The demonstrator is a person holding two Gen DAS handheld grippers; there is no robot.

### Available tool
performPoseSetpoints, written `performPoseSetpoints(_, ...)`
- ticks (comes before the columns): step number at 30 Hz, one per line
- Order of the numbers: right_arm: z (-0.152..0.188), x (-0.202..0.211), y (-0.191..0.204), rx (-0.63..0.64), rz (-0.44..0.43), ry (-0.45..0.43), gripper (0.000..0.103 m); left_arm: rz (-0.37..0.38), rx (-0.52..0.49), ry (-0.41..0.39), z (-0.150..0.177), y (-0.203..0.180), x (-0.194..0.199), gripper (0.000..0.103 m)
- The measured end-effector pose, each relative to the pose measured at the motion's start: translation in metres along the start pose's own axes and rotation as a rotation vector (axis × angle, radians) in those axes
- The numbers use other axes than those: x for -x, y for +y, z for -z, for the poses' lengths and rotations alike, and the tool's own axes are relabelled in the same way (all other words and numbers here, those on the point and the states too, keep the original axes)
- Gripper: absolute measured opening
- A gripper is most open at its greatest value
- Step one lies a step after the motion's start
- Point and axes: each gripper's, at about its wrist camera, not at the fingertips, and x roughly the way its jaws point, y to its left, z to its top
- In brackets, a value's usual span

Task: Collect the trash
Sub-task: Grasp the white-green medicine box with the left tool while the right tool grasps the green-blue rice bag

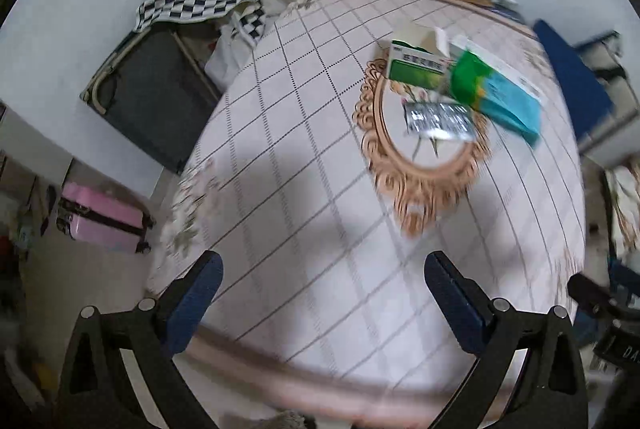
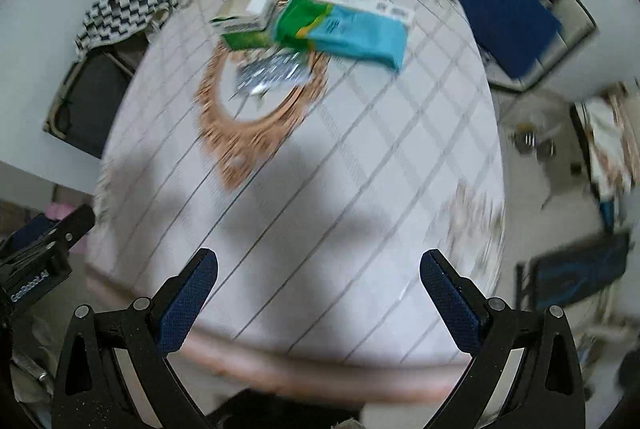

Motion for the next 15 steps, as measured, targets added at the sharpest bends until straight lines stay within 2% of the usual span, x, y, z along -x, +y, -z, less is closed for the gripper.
performPoseSetpoints(1,-0.033,-0.014,-0.009,0.039,0.018,0.010,0.102,-0.011,0.019,0.013,-0.013,-0.008,-0.011,0.103)
performPoseSetpoints(4,-0.099,-0.050,-0.024,0.147,0.059,0.036,0.102,-0.049,0.053,0.046,-0.051,-0.032,-0.041,0.103)
performPoseSetpoints(9,-0.200,-0.124,-0.018,0.434,0.133,0.099,0.102,-0.099,0.093,0.063,-0.095,-0.057,-0.077,0.103)
performPoseSetpoints(13,-0.236,-0.171,0.001,0.649,0.191,0.144,0.102,-0.130,0.107,0.095,-0.118,-0.064,-0.105,0.103)
performPoseSetpoints(15,-0.245,-0.192,0.010,0.740,0.191,0.176,0.102,-0.143,0.107,0.110,-0.126,-0.067,-0.118,0.103)
